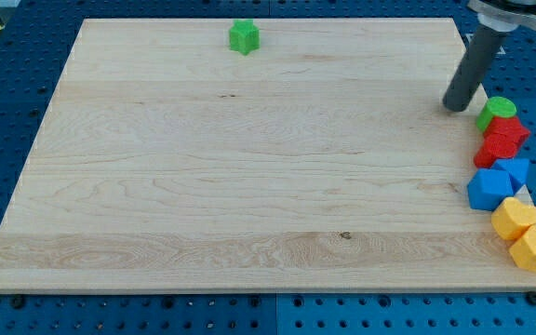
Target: Push the green star towards the center right
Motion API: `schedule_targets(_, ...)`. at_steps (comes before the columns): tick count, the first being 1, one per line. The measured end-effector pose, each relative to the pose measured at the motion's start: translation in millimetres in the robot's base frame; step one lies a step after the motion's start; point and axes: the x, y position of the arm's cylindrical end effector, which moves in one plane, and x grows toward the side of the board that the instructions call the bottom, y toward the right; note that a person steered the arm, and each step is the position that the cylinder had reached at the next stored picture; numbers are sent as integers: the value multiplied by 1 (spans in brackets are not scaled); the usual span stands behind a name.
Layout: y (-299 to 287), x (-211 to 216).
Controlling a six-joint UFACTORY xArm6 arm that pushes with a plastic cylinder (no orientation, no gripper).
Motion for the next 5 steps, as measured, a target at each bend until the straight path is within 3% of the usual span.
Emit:
schedule_targets(3, -186, -12)
schedule_targets(5, -334, -76)
